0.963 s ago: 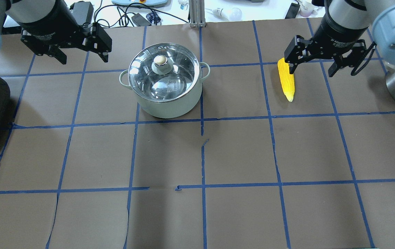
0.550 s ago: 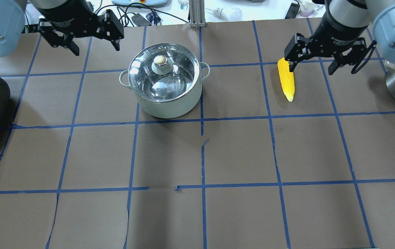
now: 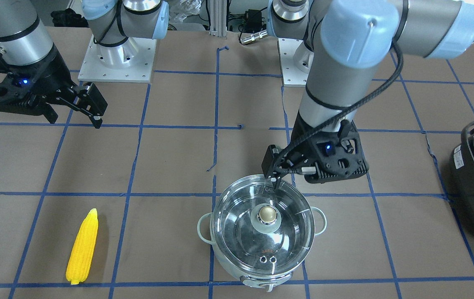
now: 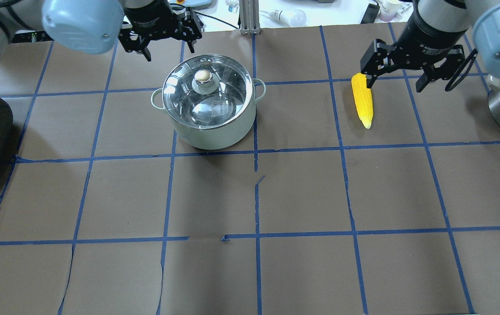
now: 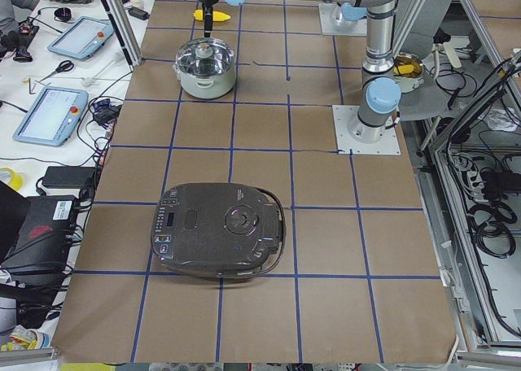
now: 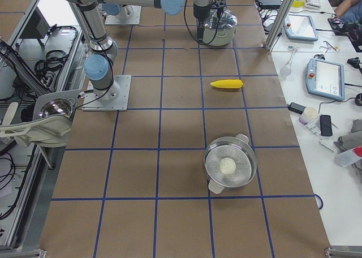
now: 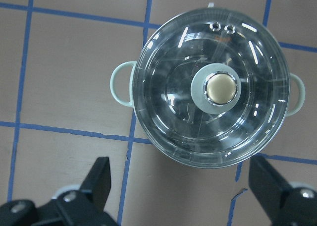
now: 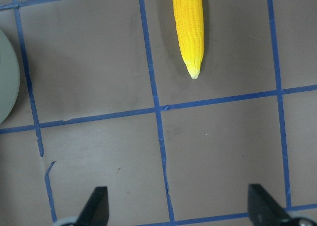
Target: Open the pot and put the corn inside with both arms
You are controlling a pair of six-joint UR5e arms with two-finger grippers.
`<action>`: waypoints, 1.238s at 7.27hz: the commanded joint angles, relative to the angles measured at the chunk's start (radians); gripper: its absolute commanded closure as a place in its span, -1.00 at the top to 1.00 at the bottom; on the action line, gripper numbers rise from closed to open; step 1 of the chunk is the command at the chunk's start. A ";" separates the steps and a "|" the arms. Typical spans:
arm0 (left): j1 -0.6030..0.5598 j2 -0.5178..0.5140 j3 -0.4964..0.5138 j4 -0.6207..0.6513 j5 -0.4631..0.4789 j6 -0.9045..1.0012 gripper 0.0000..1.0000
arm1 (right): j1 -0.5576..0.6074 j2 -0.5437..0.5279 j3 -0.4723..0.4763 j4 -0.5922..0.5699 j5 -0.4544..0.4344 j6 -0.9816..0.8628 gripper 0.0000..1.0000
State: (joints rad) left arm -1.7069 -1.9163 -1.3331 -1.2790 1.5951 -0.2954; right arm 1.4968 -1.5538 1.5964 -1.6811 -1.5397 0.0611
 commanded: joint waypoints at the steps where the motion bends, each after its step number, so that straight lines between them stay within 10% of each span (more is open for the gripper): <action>1: -0.014 -0.102 0.002 0.075 0.000 -0.007 0.94 | -0.003 0.001 0.002 0.000 -0.008 -0.001 1.00; 9: -0.054 -0.170 -0.005 0.102 -0.001 -0.007 0.75 | 0.002 -0.005 -0.009 0.014 0.015 -0.001 1.00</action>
State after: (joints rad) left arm -1.7503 -2.0864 -1.3362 -1.1722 1.5932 -0.3005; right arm 1.4962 -1.5526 1.5983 -1.6693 -1.5358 0.0604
